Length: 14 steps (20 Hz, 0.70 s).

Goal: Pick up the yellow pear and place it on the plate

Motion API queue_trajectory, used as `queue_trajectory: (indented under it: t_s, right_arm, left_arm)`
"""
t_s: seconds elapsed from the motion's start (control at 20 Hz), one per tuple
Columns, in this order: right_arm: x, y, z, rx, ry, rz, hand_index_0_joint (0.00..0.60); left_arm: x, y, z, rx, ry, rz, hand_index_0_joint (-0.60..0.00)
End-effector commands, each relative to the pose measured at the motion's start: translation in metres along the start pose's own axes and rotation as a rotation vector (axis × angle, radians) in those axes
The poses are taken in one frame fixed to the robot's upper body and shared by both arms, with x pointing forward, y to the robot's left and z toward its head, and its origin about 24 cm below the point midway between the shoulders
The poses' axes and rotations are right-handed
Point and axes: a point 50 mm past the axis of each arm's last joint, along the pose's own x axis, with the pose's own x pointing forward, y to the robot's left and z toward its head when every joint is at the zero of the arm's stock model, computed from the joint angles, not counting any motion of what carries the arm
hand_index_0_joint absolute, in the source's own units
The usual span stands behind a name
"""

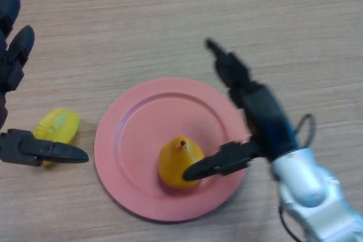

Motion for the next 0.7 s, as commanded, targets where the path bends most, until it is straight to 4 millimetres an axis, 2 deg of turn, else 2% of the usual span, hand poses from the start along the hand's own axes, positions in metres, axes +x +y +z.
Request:
queue_trajectory:
  t_s: [0.05, 0.35, 0.5, 0.7]
  right_arm:
    - [-0.006, -0.024, 0.037, -0.007, -0.186, -0.095, 0.0]
    - [-0.04, -0.061, 0.053, 0.072, -0.172, -0.143, 0.0]
    - [-0.051, -0.071, 0.053, 0.113, -0.111, -0.161, 0.0]
    - [-0.06, -0.081, 0.054, 0.084, -0.078, -0.175, 0.0]
  left_arm:
    - [0.0, 0.004, 0.033, 0.09, -0.2, 0.006, 0.0]
    - [0.002, -0.001, 0.027, 0.047, -0.149, -0.028, 0.0]
    - [0.002, 0.0, 0.026, 0.049, -0.125, -0.037, 0.0]
    - [0.003, -0.001, 0.023, 0.051, -0.121, -0.044, 0.0]
